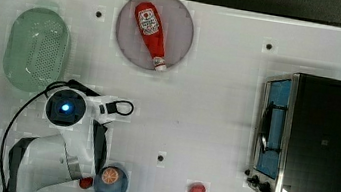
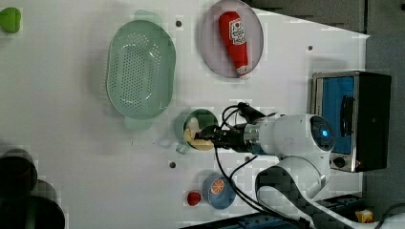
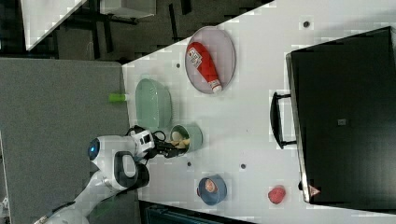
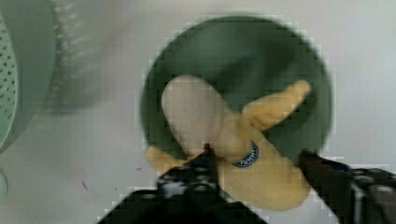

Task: Pick Banana and place it in mug.

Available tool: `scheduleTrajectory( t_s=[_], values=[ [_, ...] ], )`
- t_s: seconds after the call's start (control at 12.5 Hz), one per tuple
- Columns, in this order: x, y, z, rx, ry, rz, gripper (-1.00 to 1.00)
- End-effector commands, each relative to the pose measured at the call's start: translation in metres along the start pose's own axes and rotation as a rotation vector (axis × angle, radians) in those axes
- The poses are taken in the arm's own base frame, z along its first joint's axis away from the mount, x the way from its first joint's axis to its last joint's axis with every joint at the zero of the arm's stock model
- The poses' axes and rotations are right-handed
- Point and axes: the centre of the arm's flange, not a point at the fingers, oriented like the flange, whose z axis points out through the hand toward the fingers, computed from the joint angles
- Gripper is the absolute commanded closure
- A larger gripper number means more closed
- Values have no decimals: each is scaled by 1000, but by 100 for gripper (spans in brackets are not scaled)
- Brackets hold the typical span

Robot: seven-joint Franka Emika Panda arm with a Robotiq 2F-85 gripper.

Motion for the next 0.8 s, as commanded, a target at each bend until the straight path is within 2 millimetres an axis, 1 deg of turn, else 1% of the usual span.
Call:
scheduleTrajectory(
  t_s=[0.08, 0.16, 0.32, 0.48, 0.64, 0.8],
  values=[
    [2, -20, -62, 63, 101, 57, -99],
    [0, -21, -76, 71, 122, 53, -100],
    [-2, -20, -115, 94, 181, 57, -100],
    [-2, -6, -167, 102, 237, 84, -100],
    [-1, 21, -230, 95, 265, 142, -100],
    [-5, 58, -287, 62, 229, 207, -100]
  ],
)
